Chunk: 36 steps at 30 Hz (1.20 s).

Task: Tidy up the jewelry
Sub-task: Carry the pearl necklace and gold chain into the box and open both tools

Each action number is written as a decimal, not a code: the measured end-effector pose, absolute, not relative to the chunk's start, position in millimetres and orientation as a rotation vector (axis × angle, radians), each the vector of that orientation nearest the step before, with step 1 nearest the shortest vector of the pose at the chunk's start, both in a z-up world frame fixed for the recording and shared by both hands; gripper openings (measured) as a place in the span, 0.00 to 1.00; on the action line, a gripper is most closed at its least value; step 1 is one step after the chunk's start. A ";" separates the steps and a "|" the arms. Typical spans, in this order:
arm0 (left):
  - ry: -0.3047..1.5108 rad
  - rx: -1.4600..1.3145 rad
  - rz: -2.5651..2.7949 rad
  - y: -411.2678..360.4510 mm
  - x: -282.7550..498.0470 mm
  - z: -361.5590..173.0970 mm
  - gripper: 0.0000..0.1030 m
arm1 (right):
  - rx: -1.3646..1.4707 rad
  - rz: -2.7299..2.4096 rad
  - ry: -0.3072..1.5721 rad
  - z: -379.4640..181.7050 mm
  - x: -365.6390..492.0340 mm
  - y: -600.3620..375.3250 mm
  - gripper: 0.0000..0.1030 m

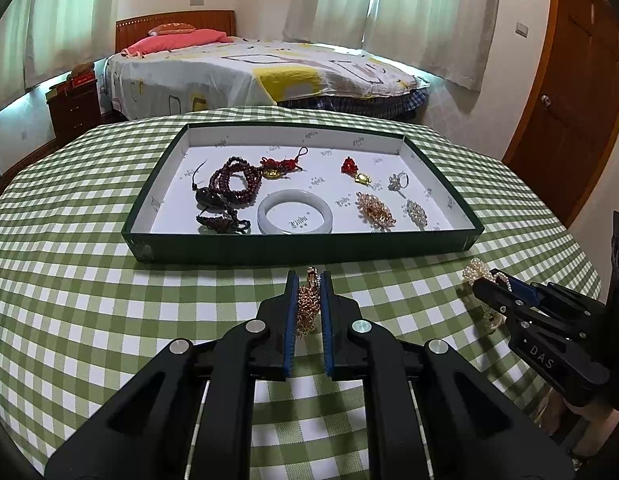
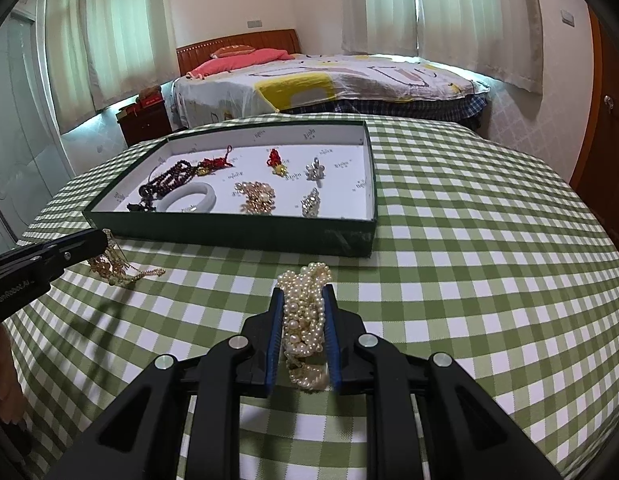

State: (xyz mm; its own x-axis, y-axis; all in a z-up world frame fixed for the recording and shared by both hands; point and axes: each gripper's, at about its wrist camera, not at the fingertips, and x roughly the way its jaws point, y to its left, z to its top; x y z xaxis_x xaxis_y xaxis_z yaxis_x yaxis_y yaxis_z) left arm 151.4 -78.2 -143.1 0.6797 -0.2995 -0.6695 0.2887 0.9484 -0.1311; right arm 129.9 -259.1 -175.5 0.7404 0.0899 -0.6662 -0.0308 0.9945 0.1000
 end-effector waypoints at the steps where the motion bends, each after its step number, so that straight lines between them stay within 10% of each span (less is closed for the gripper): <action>1: 0.751 -0.017 -0.330 -77.8 151.3 -141.7 0.10 | 0.083 0.068 0.731 -174.1 129.4 -258.0 0.19; 36: 0.506 -0.053 -0.366 -82.7 195.5 -35.8 0.10 | 0.080 0.123 0.503 -75.8 175.8 -244.3 0.19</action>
State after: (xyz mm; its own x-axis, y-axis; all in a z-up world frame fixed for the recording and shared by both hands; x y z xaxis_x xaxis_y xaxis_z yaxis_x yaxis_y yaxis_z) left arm 195.5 -82.7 -35.8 0.8113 -0.3557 -0.4639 0.3299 0.9337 -0.1391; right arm 175.8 -244.3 -75.8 0.8688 0.1375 -0.4758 -0.0979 0.9894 0.1071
